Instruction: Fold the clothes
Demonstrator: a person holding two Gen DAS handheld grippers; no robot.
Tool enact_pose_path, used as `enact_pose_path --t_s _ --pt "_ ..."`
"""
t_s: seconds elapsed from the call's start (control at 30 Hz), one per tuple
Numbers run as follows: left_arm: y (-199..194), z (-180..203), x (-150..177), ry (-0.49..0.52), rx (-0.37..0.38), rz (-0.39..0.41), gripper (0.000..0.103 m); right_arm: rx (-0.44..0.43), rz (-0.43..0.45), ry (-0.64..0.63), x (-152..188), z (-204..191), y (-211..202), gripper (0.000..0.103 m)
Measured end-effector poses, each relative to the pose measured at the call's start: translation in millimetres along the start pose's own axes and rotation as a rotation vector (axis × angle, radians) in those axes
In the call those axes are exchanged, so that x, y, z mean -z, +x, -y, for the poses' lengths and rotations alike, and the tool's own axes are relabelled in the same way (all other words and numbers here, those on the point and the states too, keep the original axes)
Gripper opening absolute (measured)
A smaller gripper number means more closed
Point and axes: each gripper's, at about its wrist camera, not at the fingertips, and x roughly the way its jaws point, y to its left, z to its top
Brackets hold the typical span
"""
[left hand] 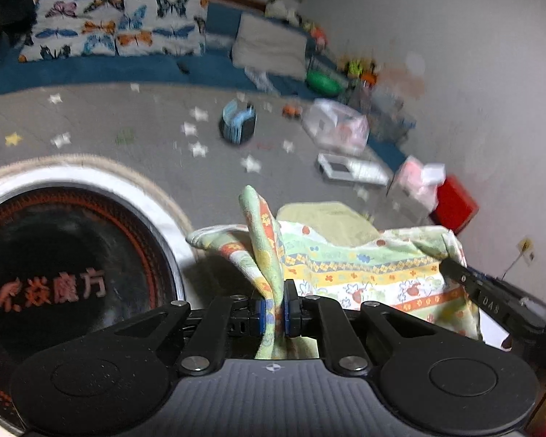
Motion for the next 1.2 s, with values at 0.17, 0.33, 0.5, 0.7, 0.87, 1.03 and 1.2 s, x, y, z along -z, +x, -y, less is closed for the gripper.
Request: enact_pose_path --t_s 0.17,0.33,0.5,0.7,0.87,1.03,1.2 --pt "10.1 -9.5 6.2 0.018 -0.076 -0.057 0.022 0.042 -0.070 -0.003 17.6 9.6 20.5 0.011" --pt "5.4 -15.6 1.2 0.036 -0.143 -0.031 0.030 0.052 -0.037 -0.001 12.6 12.1 17.7 0.013" --pt "0.2 -13.1 -8.3 0.035 -0.138 0.006 0.028 -0.036 -0.054 0.007 7.3 1.5 30.0 0.015" --pt "6.9 0.7 -17.4 0.074 -0.095 0.018 0.028 -0.119 -0.082 0.015 6.8 -20.4 50.3 0.025" --pt "21.4 10.3 -22.1 0.092 -0.048 0.016 0.027 -0.141 -0.088 0.007 4.3 -34.7 64.3 0.031" --pt "36.6 19.8 -21.8 0.128 -0.033 -0.004 0.027 -0.138 -0.099 -0.002 6.2 -38.2 71.6 0.034" --pt "38.3 21.2 -13.3 0.141 -0.042 -0.026 0.027 -0.167 -0.094 0.001 7.4 -37.3 53.4 0.036"
